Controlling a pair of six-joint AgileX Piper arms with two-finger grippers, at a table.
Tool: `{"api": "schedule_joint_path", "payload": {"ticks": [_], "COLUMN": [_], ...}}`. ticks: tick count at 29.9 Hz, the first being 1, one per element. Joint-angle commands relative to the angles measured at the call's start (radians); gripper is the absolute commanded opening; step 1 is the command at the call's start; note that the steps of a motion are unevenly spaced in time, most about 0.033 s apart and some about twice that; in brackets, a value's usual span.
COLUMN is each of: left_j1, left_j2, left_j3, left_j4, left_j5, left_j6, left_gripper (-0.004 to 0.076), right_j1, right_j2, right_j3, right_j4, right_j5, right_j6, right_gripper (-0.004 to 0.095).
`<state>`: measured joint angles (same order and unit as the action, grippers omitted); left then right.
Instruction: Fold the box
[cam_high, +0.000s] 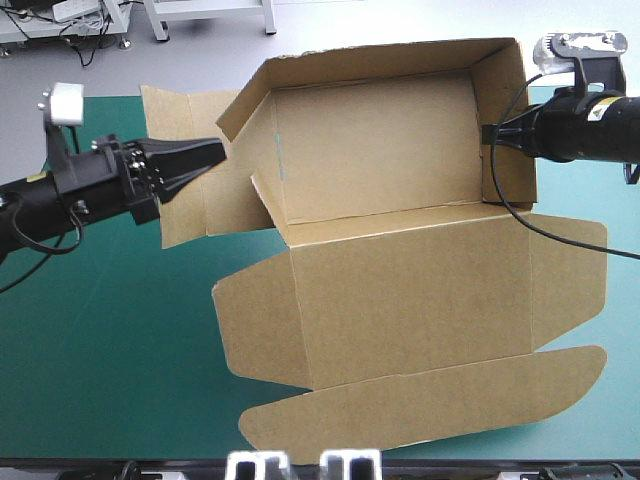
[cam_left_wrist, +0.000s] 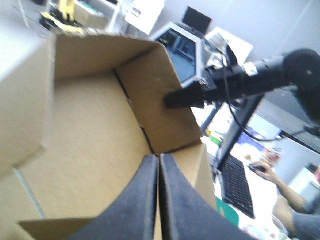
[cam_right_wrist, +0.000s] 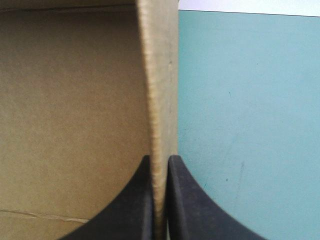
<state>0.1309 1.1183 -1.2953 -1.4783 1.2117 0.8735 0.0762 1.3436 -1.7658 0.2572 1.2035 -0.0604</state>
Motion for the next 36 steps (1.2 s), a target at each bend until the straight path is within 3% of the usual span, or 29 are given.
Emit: {"api": "schedule_joint_path", "payload": {"ticks": [1, 8, 19, 25, 36], "left_j1": [0.125, 0.272, 0.363, 0.308, 0.117], "left_j2": [0.006, 0.111, 0.32, 0.35, 0.346], "left_j3": [-0.086, -0.148, -0.156, -0.156, -0.156], "left_j4": [-0.098, -0.224, -0.165, -0.001, 0.004], "left_j5": [-0.002, 0.049, 0.079, 0.08, 0.08], "left_j6": [0.003, -0.005, 0.003, -0.028, -0.02], "left_gripper": [-0.0002, -0.0003, -0.0003, -0.0002, -0.0002], "right_j1": [0.004, 0.002, 0.002, 0.002, 0.002], "right_j2": [-0.056, -0.112, -0.21, -0.224, -0.179], "right_j3": [-0.029, -0.029, -0.029, -0.029, -0.029], "right_j4": [0.02, -0.016, -0.041, -0.036, -0.008], "right_j5": [-0.064, -0.007, 0.015, -0.009, -0.08], "right_j6": [0.011, 0.017, 0.06, 0.08, 0.088], "right_gripper": [-0.0017, -0.0017, -0.0017, -0.0017, -0.0017]}}
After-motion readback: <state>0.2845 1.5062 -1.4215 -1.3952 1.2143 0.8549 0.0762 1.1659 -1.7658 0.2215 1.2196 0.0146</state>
